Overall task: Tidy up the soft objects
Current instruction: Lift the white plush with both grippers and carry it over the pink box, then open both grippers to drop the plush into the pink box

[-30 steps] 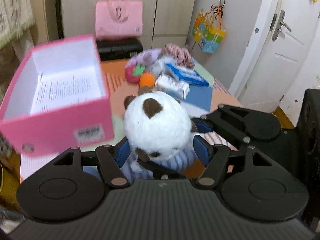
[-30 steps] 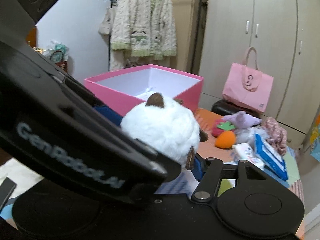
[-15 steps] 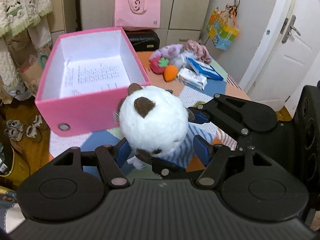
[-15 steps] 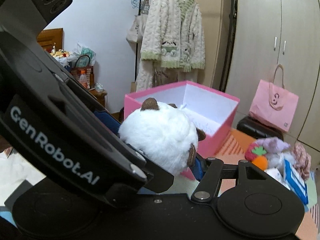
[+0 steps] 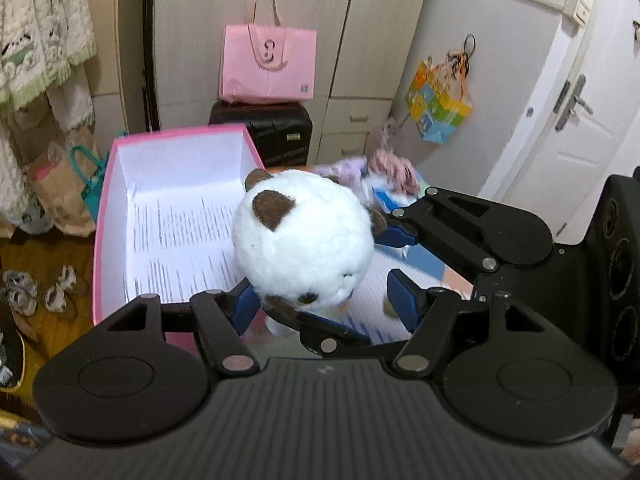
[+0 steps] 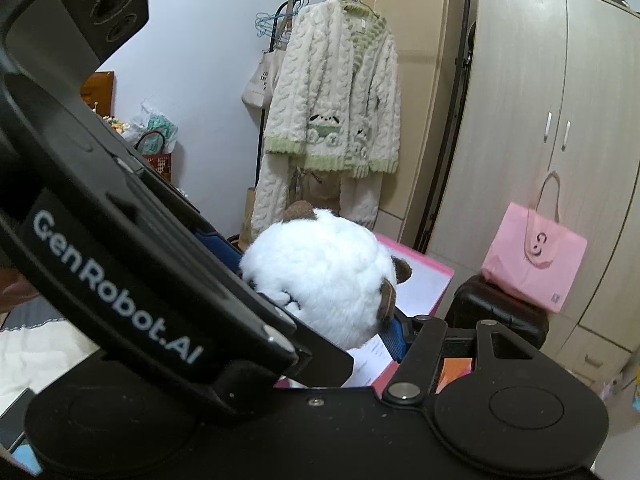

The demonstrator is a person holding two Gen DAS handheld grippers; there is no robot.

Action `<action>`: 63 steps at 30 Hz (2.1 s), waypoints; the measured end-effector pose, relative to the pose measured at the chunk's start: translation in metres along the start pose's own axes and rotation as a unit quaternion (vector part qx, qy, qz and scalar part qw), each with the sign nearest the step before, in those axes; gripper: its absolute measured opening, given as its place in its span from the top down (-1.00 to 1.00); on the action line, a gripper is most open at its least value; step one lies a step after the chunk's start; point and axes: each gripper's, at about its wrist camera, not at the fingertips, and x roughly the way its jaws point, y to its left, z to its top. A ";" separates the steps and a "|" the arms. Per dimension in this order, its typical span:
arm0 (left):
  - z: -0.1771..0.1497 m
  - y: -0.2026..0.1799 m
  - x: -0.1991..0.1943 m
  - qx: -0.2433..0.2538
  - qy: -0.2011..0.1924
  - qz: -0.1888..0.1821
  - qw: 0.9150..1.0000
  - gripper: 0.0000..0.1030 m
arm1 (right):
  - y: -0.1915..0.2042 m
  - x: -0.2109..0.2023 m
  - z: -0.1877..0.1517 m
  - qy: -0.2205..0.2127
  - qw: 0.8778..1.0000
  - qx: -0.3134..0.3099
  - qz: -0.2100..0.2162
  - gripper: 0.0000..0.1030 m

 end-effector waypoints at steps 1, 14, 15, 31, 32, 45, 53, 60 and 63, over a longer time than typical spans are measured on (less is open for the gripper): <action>0.007 0.004 0.003 -0.001 -0.003 -0.001 1.000 -0.29 | -0.007 0.005 0.004 -0.002 1.000 0.002 0.003 -0.34; 0.068 0.078 0.085 -0.050 0.000 0.002 0.999 -0.29 | -0.088 0.106 0.024 0.032 0.996 0.043 0.071 -0.27; 0.070 0.084 0.093 -0.056 0.004 0.001 0.998 -0.29 | -0.094 0.116 0.024 0.040 0.995 0.046 0.077 -0.27; 0.074 0.152 0.179 -0.146 0.061 -0.023 0.987 -0.29 | -0.121 0.206 0.010 0.132 0.987 0.044 0.079 -0.27; 0.075 0.154 0.180 -0.149 0.063 -0.022 0.987 -0.28 | -0.122 0.209 0.010 0.133 0.987 0.040 0.076 -0.27; 0.075 0.147 0.171 -0.126 0.059 -0.001 0.990 -0.29 | -0.115 0.203 0.008 0.147 0.989 0.010 0.017 -0.21; 0.071 0.120 0.130 -0.069 0.041 0.031 0.996 -0.36 | -0.110 0.164 0.010 0.137 0.990 0.029 0.031 -0.21; 0.061 0.087 0.091 -0.042 0.027 0.024 0.998 -0.37 | -0.094 0.123 0.013 0.118 0.993 0.001 0.029 -0.21; 0.056 0.072 0.075 -0.034 0.023 0.018 0.999 -0.39 | -0.089 0.099 0.014 0.107 0.994 -0.002 0.036 -0.22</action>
